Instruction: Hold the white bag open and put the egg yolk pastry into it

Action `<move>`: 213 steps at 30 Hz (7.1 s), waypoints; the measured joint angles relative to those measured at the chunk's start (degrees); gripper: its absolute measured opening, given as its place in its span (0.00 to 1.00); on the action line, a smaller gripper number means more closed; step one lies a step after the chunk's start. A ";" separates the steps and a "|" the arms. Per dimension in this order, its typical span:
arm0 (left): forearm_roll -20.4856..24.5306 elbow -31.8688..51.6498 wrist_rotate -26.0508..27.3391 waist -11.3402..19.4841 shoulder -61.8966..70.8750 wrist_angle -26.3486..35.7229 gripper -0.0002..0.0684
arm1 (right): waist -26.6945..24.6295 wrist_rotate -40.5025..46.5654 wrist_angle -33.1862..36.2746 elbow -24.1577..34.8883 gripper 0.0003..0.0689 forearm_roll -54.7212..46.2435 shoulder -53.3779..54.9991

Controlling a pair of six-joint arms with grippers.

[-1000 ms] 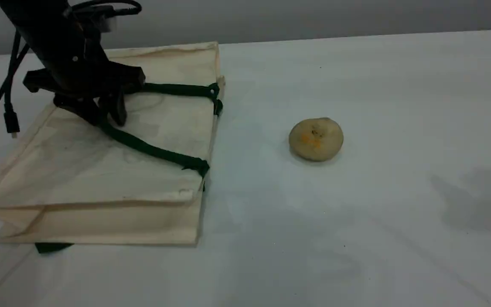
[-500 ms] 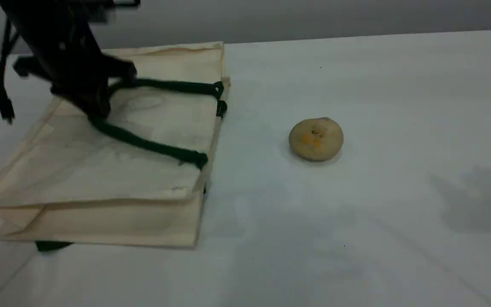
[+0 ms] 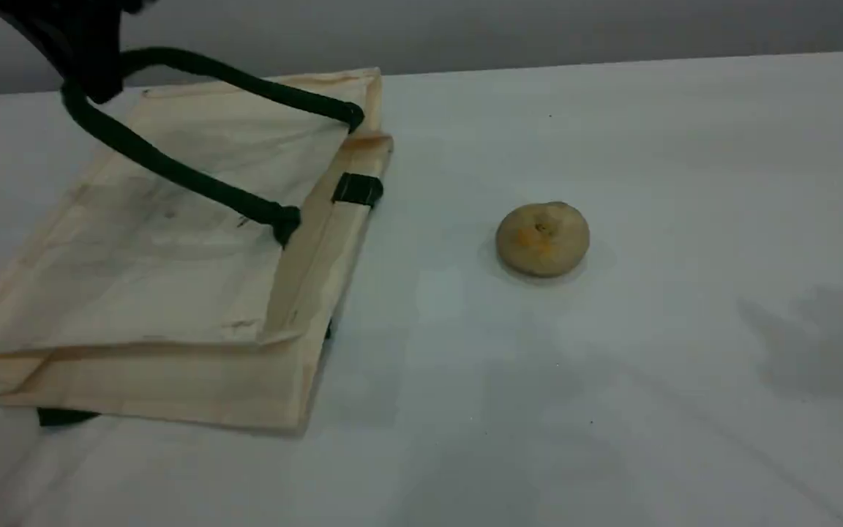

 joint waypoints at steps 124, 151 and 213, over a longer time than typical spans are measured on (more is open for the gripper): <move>-18.36 -7.49 17.81 0.00 -25.63 2.01 0.14 | 19.94 -15.30 -20.12 -16.08 0.68 10.74 55.26; -18.15 -7.49 17.62 0.00 -25.63 2.01 0.14 | 12.46 -12.02 -11.80 -15.92 0.27 1.39 44.89; -25.77 -7.49 18.17 0.00 -19.11 1.98 0.14 | 40.03 -12.93 -16.25 -15.41 0.26 6.23 32.14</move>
